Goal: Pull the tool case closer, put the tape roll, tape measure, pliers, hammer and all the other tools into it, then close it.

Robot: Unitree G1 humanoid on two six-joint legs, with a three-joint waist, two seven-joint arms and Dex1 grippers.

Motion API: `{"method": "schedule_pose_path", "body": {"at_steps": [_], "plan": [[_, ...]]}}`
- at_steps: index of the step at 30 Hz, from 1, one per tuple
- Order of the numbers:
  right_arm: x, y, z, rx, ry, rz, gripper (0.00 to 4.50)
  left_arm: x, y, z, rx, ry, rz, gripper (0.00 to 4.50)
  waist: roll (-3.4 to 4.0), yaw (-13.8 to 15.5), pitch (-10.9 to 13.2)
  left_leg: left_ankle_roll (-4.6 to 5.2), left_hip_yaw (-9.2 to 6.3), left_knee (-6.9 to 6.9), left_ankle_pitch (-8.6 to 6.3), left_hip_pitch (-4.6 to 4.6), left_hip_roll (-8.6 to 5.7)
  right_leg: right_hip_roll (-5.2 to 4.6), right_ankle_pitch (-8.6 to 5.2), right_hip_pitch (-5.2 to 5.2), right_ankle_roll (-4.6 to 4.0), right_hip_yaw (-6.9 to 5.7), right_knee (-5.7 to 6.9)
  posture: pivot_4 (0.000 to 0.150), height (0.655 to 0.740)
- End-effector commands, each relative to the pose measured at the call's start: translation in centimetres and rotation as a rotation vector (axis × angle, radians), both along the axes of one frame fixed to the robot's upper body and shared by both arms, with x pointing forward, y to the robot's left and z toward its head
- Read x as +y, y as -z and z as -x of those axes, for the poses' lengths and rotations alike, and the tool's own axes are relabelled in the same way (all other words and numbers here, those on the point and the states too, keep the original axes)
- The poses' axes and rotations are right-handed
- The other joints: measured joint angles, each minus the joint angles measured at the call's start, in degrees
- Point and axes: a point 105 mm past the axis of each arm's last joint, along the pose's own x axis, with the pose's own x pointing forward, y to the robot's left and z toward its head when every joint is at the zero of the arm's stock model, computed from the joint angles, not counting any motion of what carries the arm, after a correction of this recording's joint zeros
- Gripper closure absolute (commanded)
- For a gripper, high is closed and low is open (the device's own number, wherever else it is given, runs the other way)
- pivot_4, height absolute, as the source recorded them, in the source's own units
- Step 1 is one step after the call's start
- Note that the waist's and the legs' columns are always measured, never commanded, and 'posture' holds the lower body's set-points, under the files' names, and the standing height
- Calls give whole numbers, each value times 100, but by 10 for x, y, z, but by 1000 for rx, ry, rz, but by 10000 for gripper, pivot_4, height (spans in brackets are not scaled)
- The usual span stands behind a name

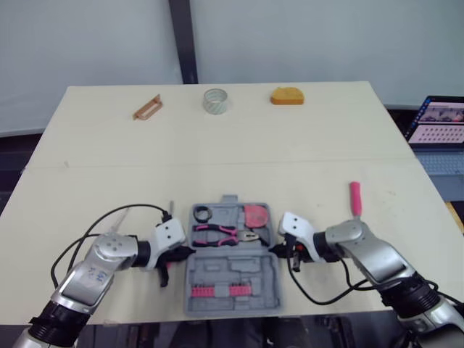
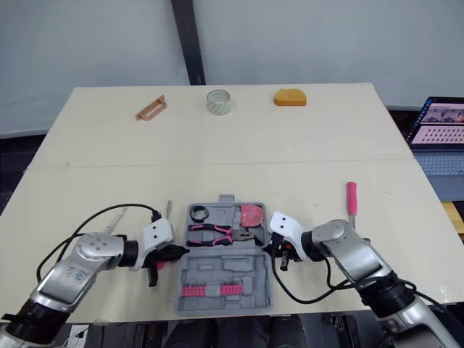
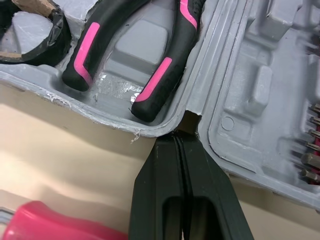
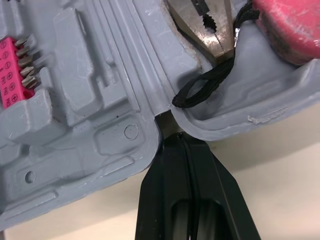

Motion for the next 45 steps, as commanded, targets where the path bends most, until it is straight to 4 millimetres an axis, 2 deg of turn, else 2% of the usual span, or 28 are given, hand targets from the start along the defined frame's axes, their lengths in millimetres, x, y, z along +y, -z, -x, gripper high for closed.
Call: {"method": "schedule_pose_path", "body": {"at_steps": [1, 8, 27, 45], "plan": [[11, -12, -4, -53, -28, -44, 44836, -15, -11, -2, -55, 64, 30, 45000, 0, 0, 0, 0, 0, 0, 0, 0, 0, 0, 0, 0, 0, 0, 0, 1500, 7400], [15, -14, -6, -59, -23, -56, 44836, -13, -12, -11, -82, 42, 19, 45000, 0, -2, 0, 0, 0, 0, 0, 0, 0, 0, 0, 0, 0, -1, 0, 1500, 7400], [20, -19, -15, -85, -2, -72, 44836, -13, -11, -18, -104, 27, 22, 45000, 0, -56, 0, 0, -1, -1, 0, 0, 0, 0, 0, 0, 0, -1, 0, 1500, 7400], [20, -19, -17, -94, 8, -72, 44836, -14, -10, -17, -102, 30, 25, 45000, 0, -58, 0, 0, -1, -1, 0, 0, 0, 0, 0, 0, 0, -1, 0, 1500, 7400]]}}
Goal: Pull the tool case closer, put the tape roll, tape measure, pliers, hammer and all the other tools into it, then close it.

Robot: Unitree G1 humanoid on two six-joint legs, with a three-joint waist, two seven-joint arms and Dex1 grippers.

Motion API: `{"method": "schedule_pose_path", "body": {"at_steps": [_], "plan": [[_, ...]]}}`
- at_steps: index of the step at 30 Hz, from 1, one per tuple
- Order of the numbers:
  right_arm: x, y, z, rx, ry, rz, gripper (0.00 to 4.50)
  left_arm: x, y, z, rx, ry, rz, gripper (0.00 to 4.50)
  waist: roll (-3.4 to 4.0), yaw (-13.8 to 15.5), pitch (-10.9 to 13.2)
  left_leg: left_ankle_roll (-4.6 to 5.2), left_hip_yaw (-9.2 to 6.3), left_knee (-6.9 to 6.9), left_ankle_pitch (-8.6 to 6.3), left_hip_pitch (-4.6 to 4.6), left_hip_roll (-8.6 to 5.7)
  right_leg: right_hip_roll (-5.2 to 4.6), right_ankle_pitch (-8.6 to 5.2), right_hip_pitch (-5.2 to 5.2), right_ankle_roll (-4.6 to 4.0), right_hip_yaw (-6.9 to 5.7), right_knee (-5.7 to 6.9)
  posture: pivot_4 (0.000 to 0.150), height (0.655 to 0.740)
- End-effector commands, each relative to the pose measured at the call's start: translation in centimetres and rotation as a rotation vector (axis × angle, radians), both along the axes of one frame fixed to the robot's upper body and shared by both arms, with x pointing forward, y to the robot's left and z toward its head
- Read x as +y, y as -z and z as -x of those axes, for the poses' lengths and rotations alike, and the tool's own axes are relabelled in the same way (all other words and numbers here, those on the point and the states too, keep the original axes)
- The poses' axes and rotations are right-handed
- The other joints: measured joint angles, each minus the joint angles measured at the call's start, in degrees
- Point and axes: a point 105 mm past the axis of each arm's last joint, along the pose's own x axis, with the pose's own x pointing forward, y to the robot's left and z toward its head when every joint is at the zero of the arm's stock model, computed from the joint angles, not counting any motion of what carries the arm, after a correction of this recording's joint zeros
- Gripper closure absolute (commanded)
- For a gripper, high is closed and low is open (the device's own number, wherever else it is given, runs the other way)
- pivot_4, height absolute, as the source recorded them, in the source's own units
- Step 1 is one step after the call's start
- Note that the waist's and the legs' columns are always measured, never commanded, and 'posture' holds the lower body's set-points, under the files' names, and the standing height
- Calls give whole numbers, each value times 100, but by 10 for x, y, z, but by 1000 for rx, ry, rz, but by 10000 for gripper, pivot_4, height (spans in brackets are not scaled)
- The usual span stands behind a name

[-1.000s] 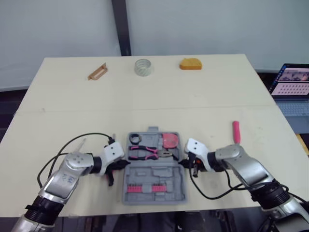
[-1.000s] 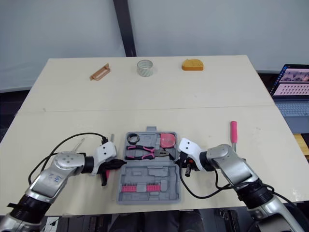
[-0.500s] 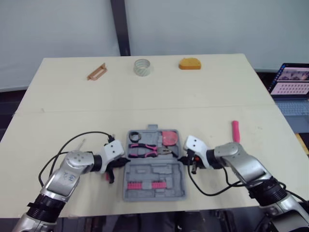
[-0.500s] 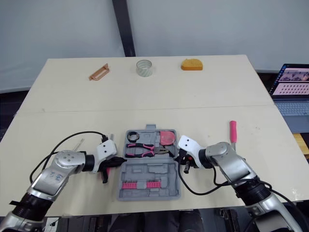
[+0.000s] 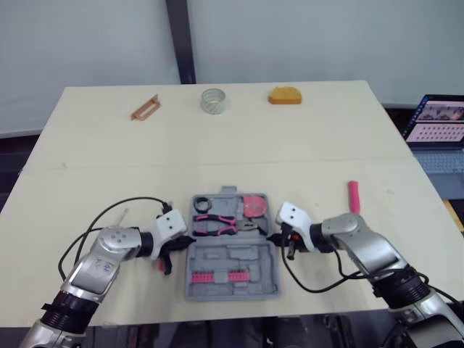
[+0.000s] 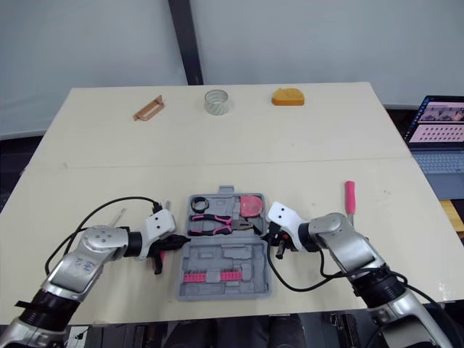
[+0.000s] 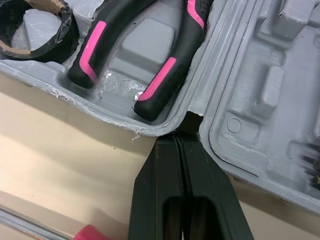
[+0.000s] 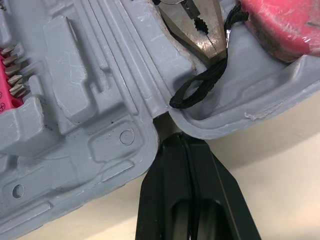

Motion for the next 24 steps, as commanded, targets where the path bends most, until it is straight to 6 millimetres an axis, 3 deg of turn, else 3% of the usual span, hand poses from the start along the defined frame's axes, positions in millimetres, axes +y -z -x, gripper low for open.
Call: {"method": "schedule_pose_path", "body": {"at_steps": [1, 24], "plan": [[13, -15, -3, -61, -39, -50, 44836, -16, -9, 2, -43, 67, 32, 45000, 0, 0, 0, 0, 0, 0, 0, 0, 0, 0, 0, 0, 0, 0, 0, 1500, 7400], [15, -13, 3, -43, -52, -49, 44836, -18, -7, 5, -34, 72, 40, 45000, 0, -3, 0, 0, -1, 0, 0, 0, 0, 0, 0, 0, 0, 0, 0, 1500, 7400]]}}
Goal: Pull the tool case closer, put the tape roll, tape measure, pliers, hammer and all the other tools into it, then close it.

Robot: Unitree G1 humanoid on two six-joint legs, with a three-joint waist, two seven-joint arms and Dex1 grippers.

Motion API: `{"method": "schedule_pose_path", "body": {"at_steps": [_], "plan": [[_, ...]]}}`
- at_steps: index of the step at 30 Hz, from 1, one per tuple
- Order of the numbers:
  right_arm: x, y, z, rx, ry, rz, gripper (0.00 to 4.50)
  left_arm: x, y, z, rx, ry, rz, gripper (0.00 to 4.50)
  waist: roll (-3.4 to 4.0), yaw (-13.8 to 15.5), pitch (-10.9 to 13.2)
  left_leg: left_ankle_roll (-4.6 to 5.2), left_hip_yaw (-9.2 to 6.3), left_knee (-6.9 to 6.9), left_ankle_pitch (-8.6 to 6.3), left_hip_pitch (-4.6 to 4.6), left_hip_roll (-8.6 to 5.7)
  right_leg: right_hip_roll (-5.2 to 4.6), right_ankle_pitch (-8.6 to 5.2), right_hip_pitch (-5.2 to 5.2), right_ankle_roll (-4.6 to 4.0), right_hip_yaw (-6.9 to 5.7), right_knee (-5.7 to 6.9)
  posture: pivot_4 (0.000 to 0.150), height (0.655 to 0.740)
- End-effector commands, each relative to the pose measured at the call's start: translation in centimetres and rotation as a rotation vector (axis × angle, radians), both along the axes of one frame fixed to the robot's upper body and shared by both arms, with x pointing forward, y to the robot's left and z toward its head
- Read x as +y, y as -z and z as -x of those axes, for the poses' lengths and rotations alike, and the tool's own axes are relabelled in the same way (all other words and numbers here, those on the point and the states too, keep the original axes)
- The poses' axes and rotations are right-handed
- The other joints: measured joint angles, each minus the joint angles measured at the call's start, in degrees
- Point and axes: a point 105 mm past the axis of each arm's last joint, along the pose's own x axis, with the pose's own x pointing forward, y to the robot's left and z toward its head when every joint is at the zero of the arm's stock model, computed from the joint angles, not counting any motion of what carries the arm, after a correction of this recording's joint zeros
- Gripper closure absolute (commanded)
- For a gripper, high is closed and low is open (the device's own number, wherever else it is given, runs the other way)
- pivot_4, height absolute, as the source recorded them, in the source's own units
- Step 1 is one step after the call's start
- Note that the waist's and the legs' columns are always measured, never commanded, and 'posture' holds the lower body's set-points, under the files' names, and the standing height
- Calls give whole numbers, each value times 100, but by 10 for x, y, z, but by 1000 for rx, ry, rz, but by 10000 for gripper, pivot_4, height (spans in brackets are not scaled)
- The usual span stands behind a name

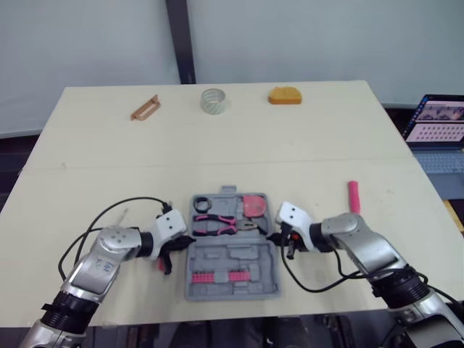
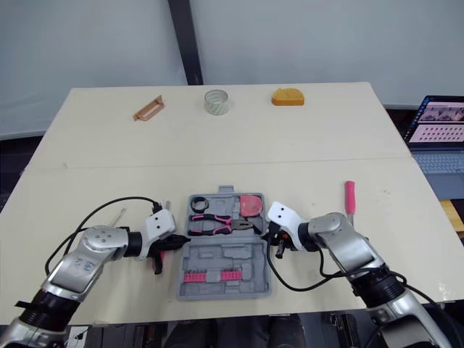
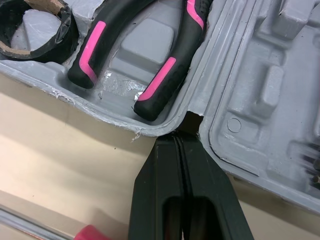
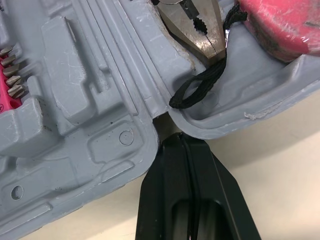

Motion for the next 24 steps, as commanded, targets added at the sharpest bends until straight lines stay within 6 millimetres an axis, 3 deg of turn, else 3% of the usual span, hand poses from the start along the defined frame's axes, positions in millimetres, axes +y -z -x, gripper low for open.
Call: {"method": "schedule_pose_path", "body": {"at_steps": [1, 24], "plan": [[15, -13, 4, -37, -55, -51, 44836, -18, -7, 5, -33, 74, 39, 45000, 0, 0, 0, 0, 0, 0, 0, 0, 0, 0, 0, 0, 0, 0, 0, 1500, 7400], [-7, -9, 3, -34, -12, -24, 44836, 12, -5, 4, -27, 11, -8, 45000, 0, -4, 0, 0, 0, -2, 0, 0, 0, 0, 0, 0, 0, 0, -1, 1500, 7400]]}}
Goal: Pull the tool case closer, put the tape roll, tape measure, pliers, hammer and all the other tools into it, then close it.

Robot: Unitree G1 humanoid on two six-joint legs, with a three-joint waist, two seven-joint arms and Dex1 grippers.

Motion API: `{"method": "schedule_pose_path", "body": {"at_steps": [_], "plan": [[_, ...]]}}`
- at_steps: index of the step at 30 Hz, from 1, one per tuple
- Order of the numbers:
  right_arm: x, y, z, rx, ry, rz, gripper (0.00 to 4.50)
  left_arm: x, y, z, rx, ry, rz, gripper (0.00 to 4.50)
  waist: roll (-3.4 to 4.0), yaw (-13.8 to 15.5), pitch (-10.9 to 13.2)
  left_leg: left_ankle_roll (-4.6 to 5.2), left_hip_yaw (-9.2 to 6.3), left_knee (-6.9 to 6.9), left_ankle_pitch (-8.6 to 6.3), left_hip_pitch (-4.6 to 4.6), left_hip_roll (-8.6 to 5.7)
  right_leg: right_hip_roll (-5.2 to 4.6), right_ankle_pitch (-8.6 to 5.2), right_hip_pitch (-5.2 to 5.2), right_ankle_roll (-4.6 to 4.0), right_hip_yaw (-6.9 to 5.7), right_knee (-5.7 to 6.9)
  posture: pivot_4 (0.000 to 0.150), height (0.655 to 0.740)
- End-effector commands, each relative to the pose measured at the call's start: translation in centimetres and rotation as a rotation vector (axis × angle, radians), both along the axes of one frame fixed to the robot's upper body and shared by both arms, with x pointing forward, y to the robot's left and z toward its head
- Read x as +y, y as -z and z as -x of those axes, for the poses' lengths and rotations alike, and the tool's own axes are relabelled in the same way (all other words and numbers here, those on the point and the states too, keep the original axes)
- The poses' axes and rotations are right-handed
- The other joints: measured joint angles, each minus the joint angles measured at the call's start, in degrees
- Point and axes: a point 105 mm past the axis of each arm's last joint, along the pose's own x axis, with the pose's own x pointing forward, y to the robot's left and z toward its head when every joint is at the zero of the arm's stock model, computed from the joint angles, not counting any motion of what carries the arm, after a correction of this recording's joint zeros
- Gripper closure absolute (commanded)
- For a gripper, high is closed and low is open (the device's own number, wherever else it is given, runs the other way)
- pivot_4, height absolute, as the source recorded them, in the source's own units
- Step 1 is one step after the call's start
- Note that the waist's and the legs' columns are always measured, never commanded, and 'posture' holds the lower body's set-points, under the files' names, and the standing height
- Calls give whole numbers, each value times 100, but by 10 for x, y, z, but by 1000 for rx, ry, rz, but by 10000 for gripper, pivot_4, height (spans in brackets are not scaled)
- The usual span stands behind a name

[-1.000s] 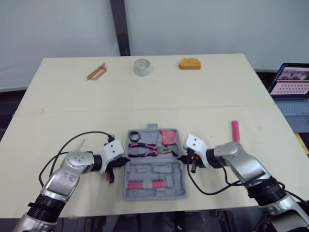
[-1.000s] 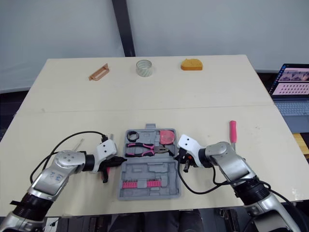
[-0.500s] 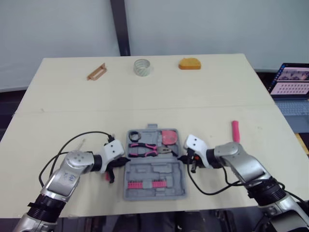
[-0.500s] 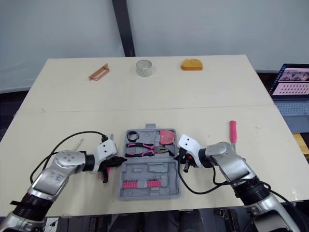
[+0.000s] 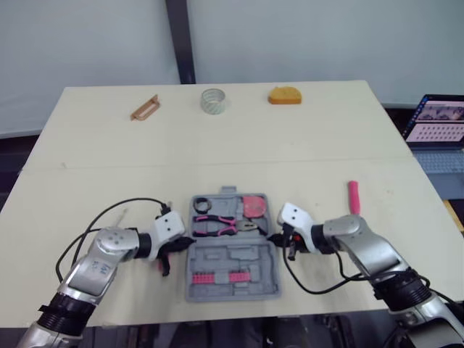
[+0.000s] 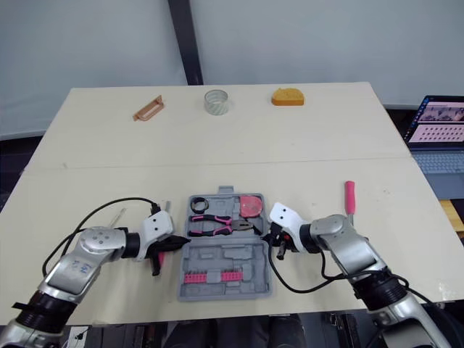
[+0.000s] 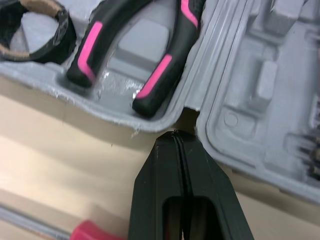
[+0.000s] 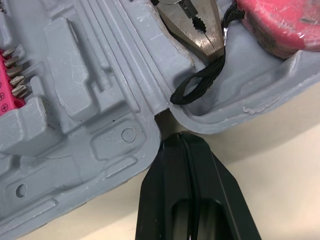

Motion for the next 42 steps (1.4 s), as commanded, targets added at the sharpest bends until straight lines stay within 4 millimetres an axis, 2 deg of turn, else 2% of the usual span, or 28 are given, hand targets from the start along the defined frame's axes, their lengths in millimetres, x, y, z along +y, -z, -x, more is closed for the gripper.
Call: {"method": "schedule_pose_path", "body": {"at_steps": [1, 8, 13, 15, 18, 20, 21, 23, 24, 28, 30, 31, 34, 36, 42], "plan": [[-1, -10, 1, -31, -19, -14, 44836, 6, -5, 0, -19, -5, 2, 45000, 0, 3, 0, 0, 0, 0, 0, 0, 0, 0, 0, 0, 0, 0, 0, 1500, 7400], [-4, -10, -1, -34, -9, -12, 44836, 13, -6, -2, -28, -25, -8, 45000, 0, 1, 0, 0, 0, 0, 0, 0, 0, 0, 0, 0, 0, 0, 0, 1500, 7400], [-11, -15, 0, -42, -3, -15, 44836, 14, -15, -5, -50, -31, 23, 45000, 0, 4, 0, 0, 0, 0, 0, 0, 0, 0, 0, 0, 0, 0, 0, 1500, 7400], [-15, -24, -1, -60, 16, -50, 44836, 14, -19, -5, -56, -35, 45, 45000, 0, 6, 1, 0, 0, 0, 0, -1, 0, 0, 0, 0, 0, -1, -1, 1500, 7400], [-28, -44, 2, -84, 56, -148, 44836, 22, -39, -2, -59, -70, 135, 45000, -3, 7, 5, 0, -2, 0, 0, -3, 0, 0, 0, -1, 0, -1, 0, 1500, 7400], [-45, -58, 6, -90, 100, -215, 44836, 40, -51, 1, -64, -120, 160, 45000, -5, 7, 7, 0, -2, 0, 0, -6, 0, 0, 0, -1, 0, -2, -2, 1500, 7400], [-56, -63, 8, -90, 136, -238, 44972, 52, -56, 3, -70, -156, 160, 42432, -5, 7, 7, 1, -3, 0, 0, -6, 0, 0, 0, -1, 0, -3, -2, 1500, 7400], [-86, -68, 13, -83, 220, -260, 39451, 80, -63, 9, -77, -246, 158, 36045, -4, 8, 9, 1, -3, -2, -1, -5, 0, 0, 0, -1, 0, -3, -3, 1500, 7400], [-104, -70, 16, -75, 268, -261, 35796, 94, -66, 12, -84, -294, 153, 31027, -4, 8, 10, 2, -3, -4, -1, -4, 0, 0, 0, -1, 0, -3, -4, 1500, 7400], [-162, -76, 20, -99, 457, -265, 15851, 137, -76, 24, -126, -464, 159, 10768, -4, 5, 12, 7, 1, -3, -4, 0, 0, -1, 0, 3, 0, 0, -7, 1500, 7400], [-196, -74, 24, -121, 571, -237, 5443, 171, -79, 36, -158, -603, 176, 311, -5, -1, 14, 6, 2, -3, -5, 1, 0, -1, 0, 2, 0, 1, -6, 1500, 7400], [-208, -72, 26, -128, 607, -223, 589, 183, -79, 41, -170, -655, 180, 0, -6, -4, 15, 5, 2, -6, -6, 2, 0, -1, 0, 2, 0, 0, -7, 1500, 7400], [-242, -68, 29, -168, 730, -204, 589, 217, -70, 59, -198, -808, 169, 0, -5, -14, 16, 4, 7, -15, -7, 6, 0, 0, 0, 1, 0, 0, -14, 1500, 7400], [-257, -65, 29, -194, 799, -206, 589, 232, -63, 69, -217, -877, 162, 0, -4, -28, 17, 5, 12, -14, -7, 8, 0, -2, 0, 3, 0, 4, -14, 1500, 7400], [-285, -51, 30, -214, 960, -220, 589, 262, -55, 84, -284, -1026, 149, 0, -3, -28, 19, 4, 15, -13, -10, 11, 2, -1, 0, 1, 0, 6, -12, 1500, 7400]]}}
